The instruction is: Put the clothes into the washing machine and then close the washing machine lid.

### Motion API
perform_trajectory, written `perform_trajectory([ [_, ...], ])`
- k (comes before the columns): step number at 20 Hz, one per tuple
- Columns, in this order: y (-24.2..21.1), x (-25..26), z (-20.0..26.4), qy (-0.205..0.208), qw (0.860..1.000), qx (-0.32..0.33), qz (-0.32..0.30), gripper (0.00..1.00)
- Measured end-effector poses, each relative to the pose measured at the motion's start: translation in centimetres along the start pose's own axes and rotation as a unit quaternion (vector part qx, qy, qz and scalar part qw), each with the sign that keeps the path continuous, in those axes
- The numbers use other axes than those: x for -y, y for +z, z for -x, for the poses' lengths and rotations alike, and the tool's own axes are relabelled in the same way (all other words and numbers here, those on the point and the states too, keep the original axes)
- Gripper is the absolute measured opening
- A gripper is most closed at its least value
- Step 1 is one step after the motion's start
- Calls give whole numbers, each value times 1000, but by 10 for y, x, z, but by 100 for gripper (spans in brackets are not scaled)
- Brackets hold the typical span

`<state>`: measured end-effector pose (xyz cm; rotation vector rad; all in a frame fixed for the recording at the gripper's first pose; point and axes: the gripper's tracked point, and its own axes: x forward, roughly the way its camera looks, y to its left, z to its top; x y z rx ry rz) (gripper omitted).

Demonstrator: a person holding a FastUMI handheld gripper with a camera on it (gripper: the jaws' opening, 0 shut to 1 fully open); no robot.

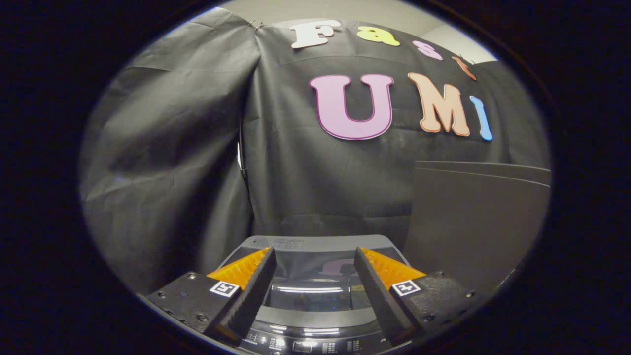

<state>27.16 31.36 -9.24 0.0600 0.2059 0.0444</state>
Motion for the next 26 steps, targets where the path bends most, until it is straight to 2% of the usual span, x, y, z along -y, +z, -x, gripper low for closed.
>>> perform_trajectory([
  [10,30,13,49,13,1000,2,26,97],
  [18,84,28,118,18,997,40,63,97],
  [26,120,52,189,1,991,68,113,97],
])
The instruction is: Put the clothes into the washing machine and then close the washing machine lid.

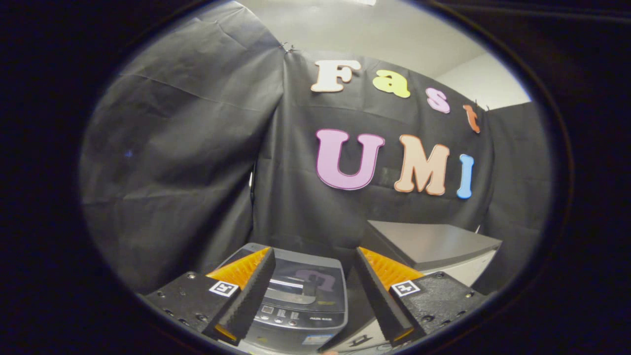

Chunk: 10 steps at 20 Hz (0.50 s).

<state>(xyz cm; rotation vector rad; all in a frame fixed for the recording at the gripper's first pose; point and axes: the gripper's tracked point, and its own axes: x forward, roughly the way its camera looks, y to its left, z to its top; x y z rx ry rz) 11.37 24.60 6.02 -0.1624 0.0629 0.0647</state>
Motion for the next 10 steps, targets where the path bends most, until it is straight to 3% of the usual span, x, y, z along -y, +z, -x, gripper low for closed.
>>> perform_trajectory([
  [3,8,10,29,0,1000,8,-11,96],
  [10,16,62,94,-25,993,18,-118,95],
])
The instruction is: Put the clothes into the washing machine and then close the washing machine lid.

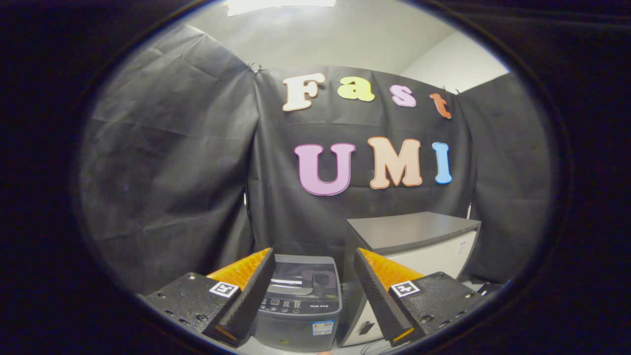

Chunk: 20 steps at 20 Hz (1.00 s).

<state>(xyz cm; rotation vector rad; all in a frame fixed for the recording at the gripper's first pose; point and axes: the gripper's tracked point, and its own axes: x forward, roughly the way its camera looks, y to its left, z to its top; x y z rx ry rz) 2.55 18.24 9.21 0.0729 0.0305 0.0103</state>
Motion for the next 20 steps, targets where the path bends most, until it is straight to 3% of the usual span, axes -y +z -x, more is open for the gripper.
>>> perform_trajectory([
  [4,5,20,30,1,999,0,-35,94],
  [10,3,28,64,7,1000,14,-3,94],
  [20,-5,18,68,18,1000,11,14,95],
])
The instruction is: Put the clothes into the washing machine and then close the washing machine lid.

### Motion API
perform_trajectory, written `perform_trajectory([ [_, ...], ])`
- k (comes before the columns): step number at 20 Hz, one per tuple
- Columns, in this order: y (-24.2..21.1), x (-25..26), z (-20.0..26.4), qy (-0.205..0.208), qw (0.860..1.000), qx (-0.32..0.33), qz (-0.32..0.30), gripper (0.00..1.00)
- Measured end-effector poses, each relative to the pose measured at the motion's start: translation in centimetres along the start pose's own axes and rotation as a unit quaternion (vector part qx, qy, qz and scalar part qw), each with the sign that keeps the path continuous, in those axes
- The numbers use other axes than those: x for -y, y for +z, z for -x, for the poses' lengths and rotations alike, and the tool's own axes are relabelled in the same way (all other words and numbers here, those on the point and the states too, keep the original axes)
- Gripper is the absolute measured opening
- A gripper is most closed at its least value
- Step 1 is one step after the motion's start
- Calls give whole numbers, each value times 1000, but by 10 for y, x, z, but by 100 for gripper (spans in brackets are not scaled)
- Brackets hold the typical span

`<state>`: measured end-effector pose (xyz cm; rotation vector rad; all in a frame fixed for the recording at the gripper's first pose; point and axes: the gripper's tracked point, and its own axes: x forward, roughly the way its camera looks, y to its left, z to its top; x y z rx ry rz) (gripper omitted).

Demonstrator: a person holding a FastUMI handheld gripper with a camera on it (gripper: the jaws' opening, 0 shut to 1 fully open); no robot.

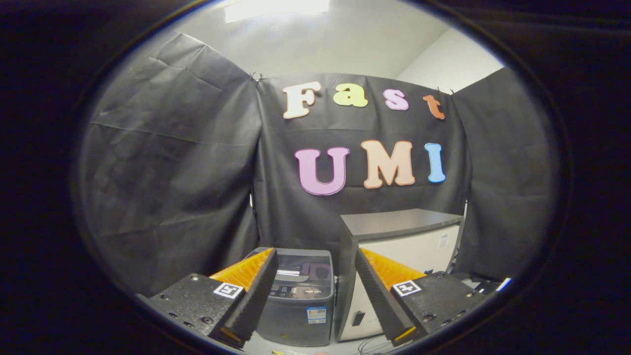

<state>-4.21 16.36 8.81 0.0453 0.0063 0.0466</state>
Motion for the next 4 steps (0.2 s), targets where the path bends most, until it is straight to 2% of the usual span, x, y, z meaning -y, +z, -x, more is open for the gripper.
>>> perform_trajectory([
  [4,-2,1,0,1,1000,-2,-6,95],
])
